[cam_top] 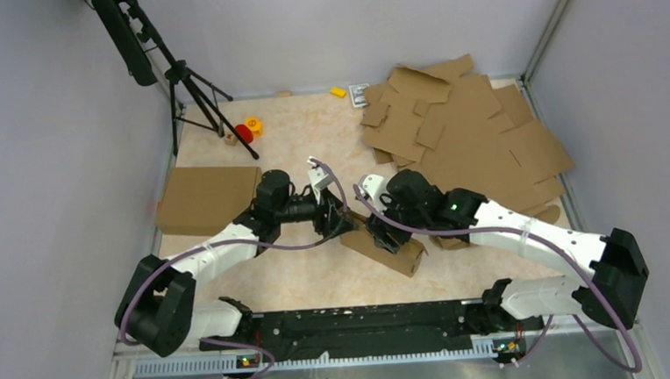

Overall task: Fold the paper box
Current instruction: Close the paper box at the center of the board.

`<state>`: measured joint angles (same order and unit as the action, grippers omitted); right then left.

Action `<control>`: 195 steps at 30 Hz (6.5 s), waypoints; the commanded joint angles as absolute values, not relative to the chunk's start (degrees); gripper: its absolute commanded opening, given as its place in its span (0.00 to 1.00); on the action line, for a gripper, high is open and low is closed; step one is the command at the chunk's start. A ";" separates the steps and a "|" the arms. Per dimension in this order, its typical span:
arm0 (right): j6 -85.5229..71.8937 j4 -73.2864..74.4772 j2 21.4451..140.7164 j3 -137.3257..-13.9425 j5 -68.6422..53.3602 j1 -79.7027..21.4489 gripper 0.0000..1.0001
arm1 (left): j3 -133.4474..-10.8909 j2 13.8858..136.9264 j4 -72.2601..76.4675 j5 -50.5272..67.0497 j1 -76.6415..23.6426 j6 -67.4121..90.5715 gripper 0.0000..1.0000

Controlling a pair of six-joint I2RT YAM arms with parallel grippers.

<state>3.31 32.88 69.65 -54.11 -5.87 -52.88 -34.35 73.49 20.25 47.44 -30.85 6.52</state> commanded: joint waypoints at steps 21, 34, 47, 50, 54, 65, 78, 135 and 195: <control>-0.41 40.39 66.57 -53.20 -7.53 -53.63 0.44 | -49.54 83.24 3.36 66.97 -33.73 -14.20 0.70; 5.00 30.58 66.46 -52.06 -9.22 -53.68 0.29 | -51.34 85.51 -10.96 67.54 -35.81 -34.62 0.66; 3.05 30.79 66.55 -53.50 -1.26 -53.55 0.60 | -46.72 79.31 -3.68 47.84 -37.15 -28.08 0.36; 1.41 33.88 63.58 -53.77 2.07 -53.53 0.66 | -46.72 78.56 -3.69 45.53 -37.30 -27.28 0.34; -1.86 39.68 60.54 -56.02 7.22 -53.57 0.66 | -46.96 78.55 -3.89 42.11 -37.69 -26.23 0.34; -7.56 45.60 57.98 -57.21 8.38 -42.30 0.39 | -48.62 80.60 -5.75 38.01 -37.79 -25.61 0.36; -5.90 37.56 63.93 -56.17 8.45 -41.40 0.32 | -50.56 80.68 -9.11 41.31 -37.79 -24.55 0.41; -20.86 26.23 58.83 -44.36 6.86 -39.55 0.00 | -65.38 87.68 -14.12 13.81 -54.26 -14.10 0.60; -14.58 35.57 51.84 -50.90 13.12 -39.35 0.43 | -71.20 94.97 -21.63 5.47 -58.41 -16.78 0.33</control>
<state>-16.51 35.88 55.83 -47.40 13.80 -39.20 -69.28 93.41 -18.70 7.11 -59.90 -18.61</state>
